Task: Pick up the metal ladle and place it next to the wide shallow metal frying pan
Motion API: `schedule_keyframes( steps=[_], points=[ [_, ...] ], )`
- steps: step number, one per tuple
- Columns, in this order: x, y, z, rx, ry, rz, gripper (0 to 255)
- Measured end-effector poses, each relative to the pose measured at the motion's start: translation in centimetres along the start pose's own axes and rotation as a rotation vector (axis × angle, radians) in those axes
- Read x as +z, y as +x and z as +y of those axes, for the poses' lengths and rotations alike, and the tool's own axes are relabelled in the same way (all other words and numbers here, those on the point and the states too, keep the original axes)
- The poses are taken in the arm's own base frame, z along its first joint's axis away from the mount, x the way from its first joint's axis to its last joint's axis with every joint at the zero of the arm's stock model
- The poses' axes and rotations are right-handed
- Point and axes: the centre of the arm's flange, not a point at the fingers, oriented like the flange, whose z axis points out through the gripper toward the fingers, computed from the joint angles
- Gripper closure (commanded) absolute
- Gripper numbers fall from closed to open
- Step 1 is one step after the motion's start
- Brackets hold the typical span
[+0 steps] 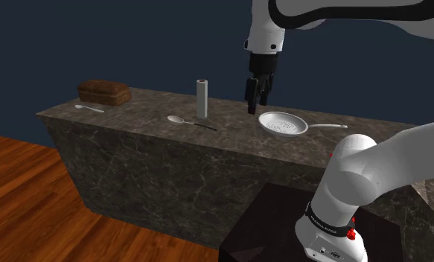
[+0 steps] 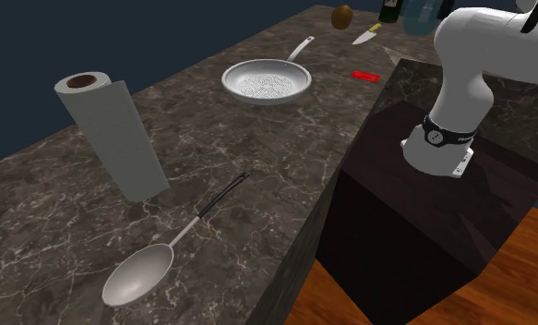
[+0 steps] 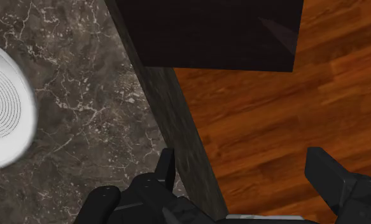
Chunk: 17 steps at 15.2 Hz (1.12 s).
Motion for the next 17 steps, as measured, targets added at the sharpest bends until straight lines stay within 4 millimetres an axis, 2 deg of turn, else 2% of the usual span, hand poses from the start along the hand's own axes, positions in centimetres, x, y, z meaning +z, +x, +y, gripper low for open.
schedule_keyframes(
  steps=[2, 6, 8, 11, 17],
  points=[
    [0.2, 0.5, 0.2, -0.004, -0.002, 0.001, 0],
    [2.4, 3.7, 1.7, -0.036, -0.016, 0.009, 0],
    [3.5, 6.4, 2.7, -0.054, -0.024, 0.013, 0],
    [5.1, 9.0, 3.9, -0.082, -0.036, 0.021, 0],
    [8.4, 16.1, 6.4, -0.137, -0.062, 0.037, 0]
  ],
)
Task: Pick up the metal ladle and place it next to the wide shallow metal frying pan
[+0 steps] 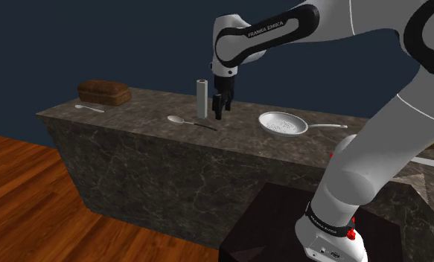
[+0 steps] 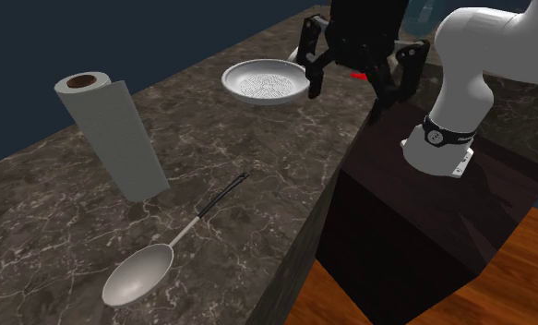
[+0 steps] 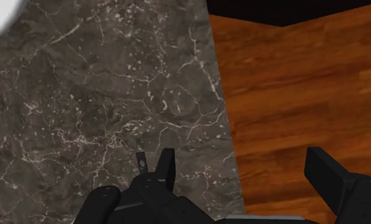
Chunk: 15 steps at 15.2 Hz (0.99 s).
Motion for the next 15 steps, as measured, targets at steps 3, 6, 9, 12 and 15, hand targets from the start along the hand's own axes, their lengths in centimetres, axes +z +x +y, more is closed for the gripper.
schedule_keyframes(
  steps=[3, 6, 9, 12, 15],
  points=[
    [1.5, 2.7, 1.2, -0.027, -0.013, 0.008, 0],
    [3.2, 5.9, 2.8, -0.055, -0.025, 0.016, 0],
    [5.1, 8.9, 3.8, -0.083, -0.037, 0.023, 0],
    [6.8, 12.0, 5.3, -0.110, -0.050, 0.031, 0],
    [8.3, 15.2, 6.4, -0.138, -0.062, 0.039, 0]
  ],
)
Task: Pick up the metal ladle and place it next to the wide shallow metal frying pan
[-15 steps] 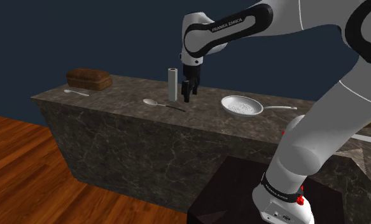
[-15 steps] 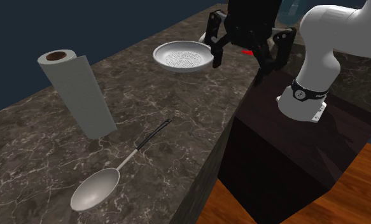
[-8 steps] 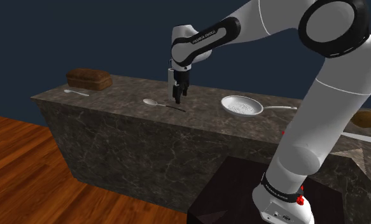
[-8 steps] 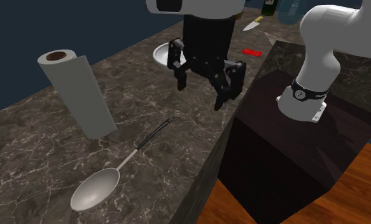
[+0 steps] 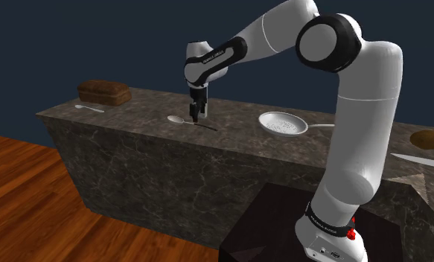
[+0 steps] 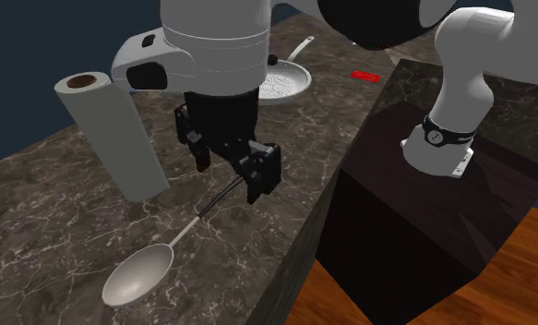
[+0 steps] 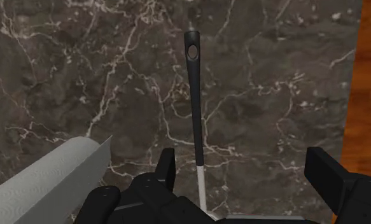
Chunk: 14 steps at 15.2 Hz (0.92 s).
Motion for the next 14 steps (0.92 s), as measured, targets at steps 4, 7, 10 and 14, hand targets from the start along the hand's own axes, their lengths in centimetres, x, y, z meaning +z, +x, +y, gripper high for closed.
schedule_keyframes(
  steps=[4, 7, 10, 14],
  points=[
    [2.4, 4.0, 1.9, -0.037, -0.017, 0.010, 0],
    [4.0, 5.1, 2.4, -0.045, -0.020, 0.012, 0],
    [5.4, 5.4, 2.4, -0.046, -0.021, 0.013, 0],
    [6.7, 5.3, 2.4, -0.047, -0.021, 0.013, 0]
  ],
)
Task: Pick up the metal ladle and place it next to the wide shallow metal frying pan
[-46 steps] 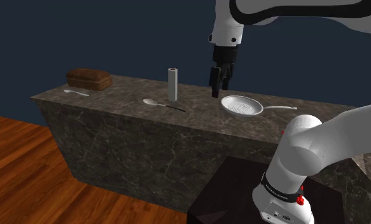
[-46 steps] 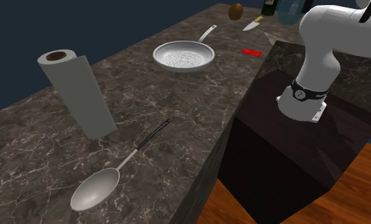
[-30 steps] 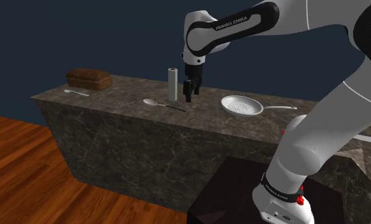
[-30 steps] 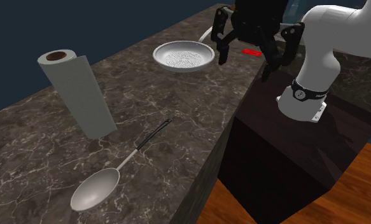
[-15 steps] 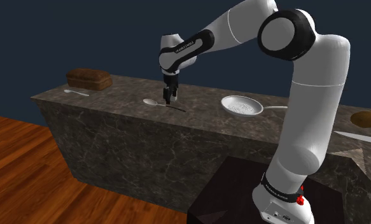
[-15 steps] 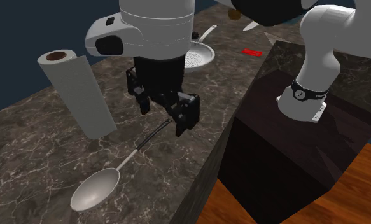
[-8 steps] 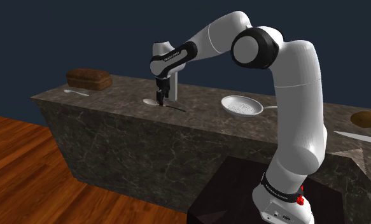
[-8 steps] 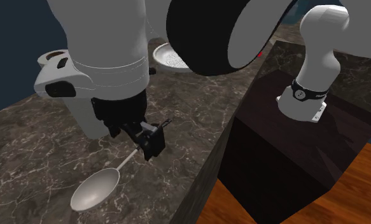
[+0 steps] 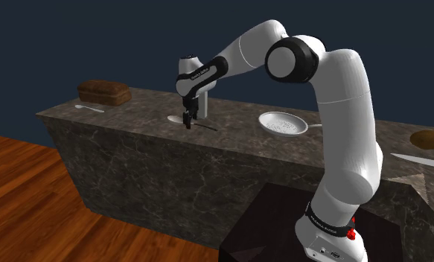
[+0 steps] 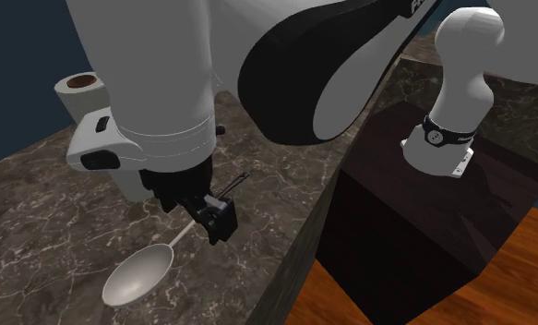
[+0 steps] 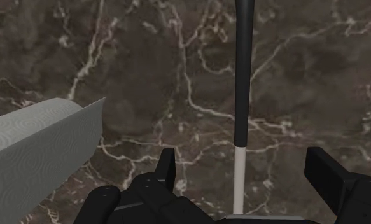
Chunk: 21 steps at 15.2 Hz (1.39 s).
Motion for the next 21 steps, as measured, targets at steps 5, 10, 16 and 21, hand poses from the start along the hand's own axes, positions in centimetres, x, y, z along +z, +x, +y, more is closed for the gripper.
schedule_keyframes(
  steps=[5, 10, 16, 21],
  points=[
    [0.1, 0.0, -0.1, 0.000, 0.000, 0.000, 0],
    [0.1, 0.0, -0.1, 0.000, 0.000, 0.000, 255],
    [0.1, 0.0, -0.1, 0.000, 0.000, 0.000, 255],
    [-1.9, 0.2, 0.3, 0.000, 0.000, 0.001, 255]
  ],
)
